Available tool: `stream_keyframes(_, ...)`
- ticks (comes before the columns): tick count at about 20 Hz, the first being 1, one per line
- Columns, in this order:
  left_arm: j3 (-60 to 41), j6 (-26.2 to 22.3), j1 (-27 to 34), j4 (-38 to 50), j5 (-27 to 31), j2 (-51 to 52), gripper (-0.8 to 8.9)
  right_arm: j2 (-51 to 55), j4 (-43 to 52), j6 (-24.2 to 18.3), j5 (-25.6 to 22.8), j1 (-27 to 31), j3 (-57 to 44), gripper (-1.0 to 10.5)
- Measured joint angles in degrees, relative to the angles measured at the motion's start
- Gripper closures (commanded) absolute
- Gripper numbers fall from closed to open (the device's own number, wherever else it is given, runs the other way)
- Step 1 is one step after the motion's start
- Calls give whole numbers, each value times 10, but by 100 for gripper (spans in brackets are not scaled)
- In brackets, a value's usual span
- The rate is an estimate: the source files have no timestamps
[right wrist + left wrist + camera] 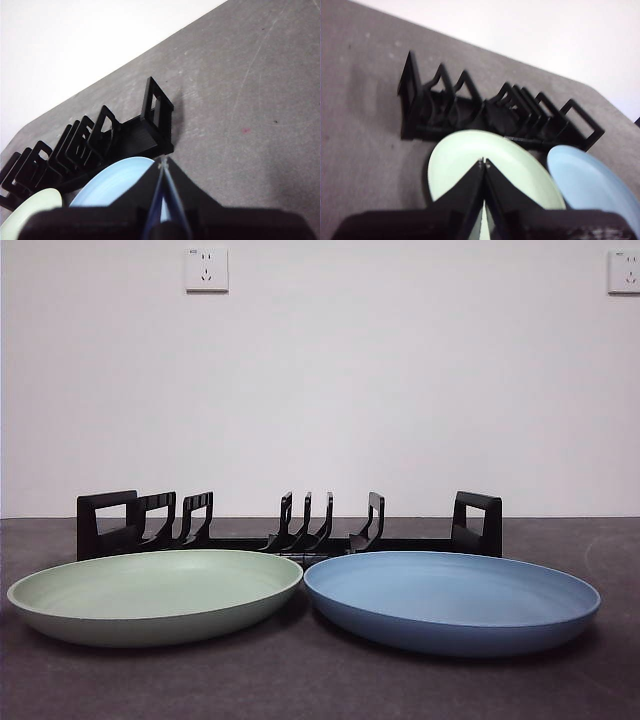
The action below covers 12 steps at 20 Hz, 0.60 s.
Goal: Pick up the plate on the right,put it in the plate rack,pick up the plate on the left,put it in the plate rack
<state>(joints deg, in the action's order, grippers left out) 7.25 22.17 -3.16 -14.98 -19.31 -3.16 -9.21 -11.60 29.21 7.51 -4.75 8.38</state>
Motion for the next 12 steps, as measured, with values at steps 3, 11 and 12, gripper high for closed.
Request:
stream_keyframes(3,34,0,0,0,0,-38,820,-64,-10,-4,0,0,39,957)
stream_keyframes(11,130,-9,0,0,-19,-187,821,-269,-12,-56,87,0,161,956)
stream_keyframes(12,143,-15,0,0,-27,-209,821,-297,-12,-61,106,1,176,956)
